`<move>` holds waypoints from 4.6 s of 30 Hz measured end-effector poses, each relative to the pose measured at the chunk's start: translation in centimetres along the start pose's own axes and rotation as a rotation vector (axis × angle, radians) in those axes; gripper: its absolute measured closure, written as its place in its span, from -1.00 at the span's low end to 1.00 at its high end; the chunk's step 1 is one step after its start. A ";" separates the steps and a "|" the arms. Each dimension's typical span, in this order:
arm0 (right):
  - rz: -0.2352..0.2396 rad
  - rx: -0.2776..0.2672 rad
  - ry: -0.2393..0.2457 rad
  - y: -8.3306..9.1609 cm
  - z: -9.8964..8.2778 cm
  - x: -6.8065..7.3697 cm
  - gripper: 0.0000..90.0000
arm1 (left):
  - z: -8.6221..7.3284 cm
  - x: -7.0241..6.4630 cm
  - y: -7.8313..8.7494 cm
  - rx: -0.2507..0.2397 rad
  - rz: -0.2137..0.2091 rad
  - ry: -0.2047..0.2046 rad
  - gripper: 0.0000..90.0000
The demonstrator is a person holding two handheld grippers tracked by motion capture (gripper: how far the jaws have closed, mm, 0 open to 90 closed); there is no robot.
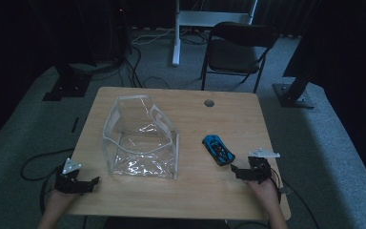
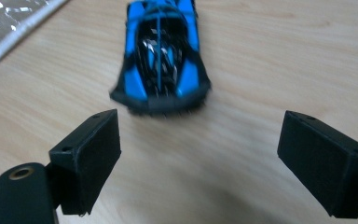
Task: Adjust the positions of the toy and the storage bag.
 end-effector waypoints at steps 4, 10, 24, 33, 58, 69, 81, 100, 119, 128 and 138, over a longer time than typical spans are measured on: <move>0.017 0.000 0.024 -0.8 1.5 0.7 -0.73 | 0.0 0.0 0.0 0.000 0.000 0.000 -0.99; 0.050 0.005 0.036 -2.3 3.6 1.4 -0.73 | 0.0 0.0 0.0 0.000 0.000 0.000 -0.99; 0.043 0.119 0.068 -7.8 5.7 1.8 -0.73 | 0.0 0.0 0.0 0.000 0.000 0.000 -0.99; 0.014 0.175 0.116 -9.5 5.0 1.9 -0.61 | 0.0 0.0 0.0 0.000 0.000 0.000 -0.99; 0.062 0.113 0.127 -6.4 4.5 1.6 -0.41 | 0.0 0.0 0.0 0.000 0.000 0.000 -0.99; 0.043 0.098 0.162 -0.7 0.2 1.7 -0.41 | 0.0 0.0 0.0 0.000 0.001 0.001 -0.99; 0.049 0.115 0.182 3.4 -5.8 2.3 -0.41 | 0.0 0.0 0.0 0.001 0.003 0.003 -0.99; 0.092 0.103 0.152 2.1 -8.2 2.8 -0.41 | 0.0 0.0 0.0 0.000 0.004 0.003 -0.99; 0.063 0.101 0.154 4.3 -5.7 3.5 -0.67 | 0.2 -1.0 0.2 0.009 -0.022 -0.013 -0.99; 0.184 -0.008 0.196 5.1 1.3 7.8 -0.57 | 2.6 -3.5 1.6 -0.087 -0.140 -0.029 -0.99; 0.325 -0.084 0.317 3.4 7.6 15.8 -0.56 | 4.4 -6.0 1.4 -0.102 -0.182 -0.082 -0.99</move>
Point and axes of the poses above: each handheld gripper's, and its own axes: y roughly backward along the jaws, z roughly out of its top, x roughly to its left, the point moved 10 cm from there along -y, roughly forward along the jaws, and after that the axes turned 7 degrees about x, right-handed, at the moved point
